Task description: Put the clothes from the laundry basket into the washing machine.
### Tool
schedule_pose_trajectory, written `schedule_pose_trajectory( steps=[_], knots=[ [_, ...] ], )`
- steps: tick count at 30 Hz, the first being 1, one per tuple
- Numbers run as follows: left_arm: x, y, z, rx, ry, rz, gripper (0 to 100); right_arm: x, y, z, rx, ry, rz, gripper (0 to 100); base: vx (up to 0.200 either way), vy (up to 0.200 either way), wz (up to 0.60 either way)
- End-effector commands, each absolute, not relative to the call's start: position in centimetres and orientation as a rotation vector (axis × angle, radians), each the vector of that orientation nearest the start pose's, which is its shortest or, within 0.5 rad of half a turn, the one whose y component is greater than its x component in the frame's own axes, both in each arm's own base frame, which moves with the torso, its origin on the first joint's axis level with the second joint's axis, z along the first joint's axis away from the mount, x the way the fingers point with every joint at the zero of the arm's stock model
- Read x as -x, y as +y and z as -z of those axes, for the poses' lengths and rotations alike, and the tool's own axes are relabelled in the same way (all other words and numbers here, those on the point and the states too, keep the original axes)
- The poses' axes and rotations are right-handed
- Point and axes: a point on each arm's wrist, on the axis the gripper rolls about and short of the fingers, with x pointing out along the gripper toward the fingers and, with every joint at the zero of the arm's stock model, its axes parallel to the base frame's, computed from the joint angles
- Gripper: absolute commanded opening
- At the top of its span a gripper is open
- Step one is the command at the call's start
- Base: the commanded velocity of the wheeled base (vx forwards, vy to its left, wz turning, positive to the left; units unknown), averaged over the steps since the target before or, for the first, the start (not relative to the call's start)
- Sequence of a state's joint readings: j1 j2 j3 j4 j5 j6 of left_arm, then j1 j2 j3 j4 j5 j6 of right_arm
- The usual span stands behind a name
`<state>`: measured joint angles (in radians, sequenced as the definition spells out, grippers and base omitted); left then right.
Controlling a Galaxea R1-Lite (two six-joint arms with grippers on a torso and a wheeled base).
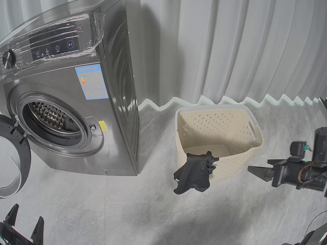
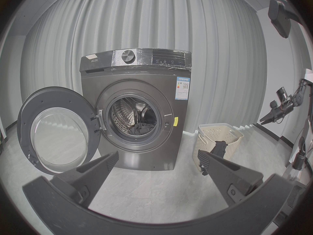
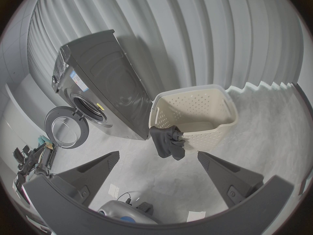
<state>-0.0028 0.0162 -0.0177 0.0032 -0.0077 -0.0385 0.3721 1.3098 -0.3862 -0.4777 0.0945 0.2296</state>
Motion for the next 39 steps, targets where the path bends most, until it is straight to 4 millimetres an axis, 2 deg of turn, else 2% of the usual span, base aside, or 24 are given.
schedule_pose_trajectory(
  steps=[1,9,18,23,29,36,39],
  knots=[
    [2.3,0.0,-7.6,0.041,0.002,0.009,100,-22.3,11.7,-9.5,-0.152,0.653,-0.421,100,0.000,0.000,0.00],
    [2.3,0.0,-7.6,0.040,0.002,0.009,100,-25.4,13.4,-6.1,-0.147,0.658,-0.403,100,0.000,0.000,0.00],
    [2.3,0.0,-7.6,0.040,0.002,0.009,100,-27.4,14.5,-4.1,-0.125,0.681,-0.354,100,0.000,0.000,0.00],
    [2.3,0.0,-7.6,0.041,0.002,0.009,100,-28.1,15.1,-2.3,-0.116,0.718,-0.319,100,0.000,0.000,0.00],
    [2.3,0.0,-7.6,0.041,0.002,0.009,100,-30.0,16.2,0.1,-0.155,0.746,-0.289,100,0.000,0.000,0.00],
    [2.3,0.0,-7.6,0.041,0.002,0.009,100,-32.1,16.8,1.9,-0.172,0.688,-0.288,100,0.000,0.000,0.00],
    [2.3,0.0,-7.6,0.041,0.002,0.009,100,-32.9,17.2,2.0,-0.184,0.659,-0.295,100,0.000,0.000,0.00]
  ],
)
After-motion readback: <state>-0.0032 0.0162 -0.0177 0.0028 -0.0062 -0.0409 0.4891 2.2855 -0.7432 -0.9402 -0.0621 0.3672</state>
